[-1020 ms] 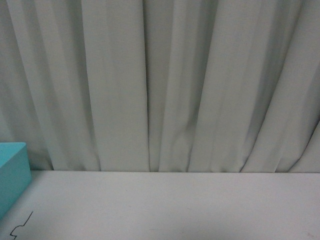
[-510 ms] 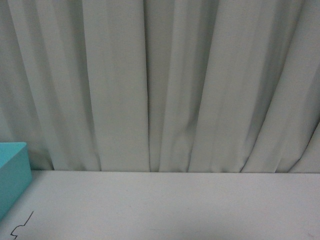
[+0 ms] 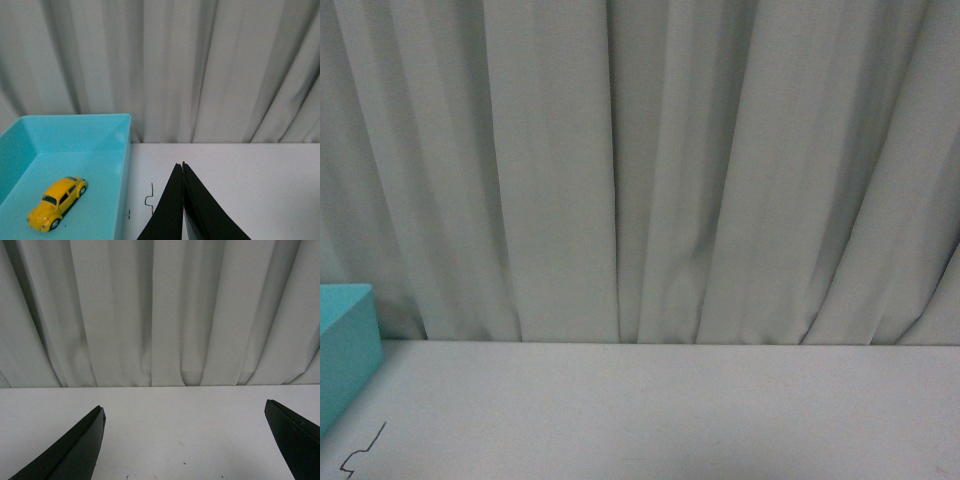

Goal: Wind up and store yellow beetle toy

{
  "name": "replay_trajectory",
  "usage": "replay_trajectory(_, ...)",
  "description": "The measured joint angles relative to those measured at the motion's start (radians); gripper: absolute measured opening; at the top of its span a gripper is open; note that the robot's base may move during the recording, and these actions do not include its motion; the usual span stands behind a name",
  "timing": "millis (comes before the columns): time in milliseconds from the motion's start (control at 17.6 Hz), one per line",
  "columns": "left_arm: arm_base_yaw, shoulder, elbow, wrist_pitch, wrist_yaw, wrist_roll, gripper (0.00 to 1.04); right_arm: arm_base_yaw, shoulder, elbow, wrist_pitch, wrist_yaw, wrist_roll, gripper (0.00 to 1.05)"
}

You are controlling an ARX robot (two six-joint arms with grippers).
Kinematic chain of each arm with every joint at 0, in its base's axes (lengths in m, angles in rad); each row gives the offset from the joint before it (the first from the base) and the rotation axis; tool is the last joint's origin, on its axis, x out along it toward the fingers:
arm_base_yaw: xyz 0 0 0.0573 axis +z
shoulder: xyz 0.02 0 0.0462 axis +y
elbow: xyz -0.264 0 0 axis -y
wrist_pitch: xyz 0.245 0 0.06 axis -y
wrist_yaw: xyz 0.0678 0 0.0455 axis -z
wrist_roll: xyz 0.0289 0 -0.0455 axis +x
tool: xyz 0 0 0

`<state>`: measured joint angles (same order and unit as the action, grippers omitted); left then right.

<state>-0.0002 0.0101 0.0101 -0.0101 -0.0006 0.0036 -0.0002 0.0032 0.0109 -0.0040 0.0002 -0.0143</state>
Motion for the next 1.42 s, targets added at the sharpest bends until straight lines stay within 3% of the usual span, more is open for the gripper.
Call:
replay_trajectory(567, 0.0, -0.004, 0.0, 0.006, 0.0, -0.001, 0.04, 0.0, 0.0, 0.0, 0.0, 0.0, 0.0, 0.98)
replay_trajectory(1077, 0.0, -0.004, 0.0, 0.006, 0.0, 0.0, 1.0, 0.0, 0.0, 0.0, 0.0, 0.0, 0.0, 0.98)
replay_trajectory(1417, 0.0, -0.004, 0.0, 0.006, 0.0, 0.0, 0.98, 0.0, 0.0, 0.0, 0.0, 0.0, 0.0, 0.98)
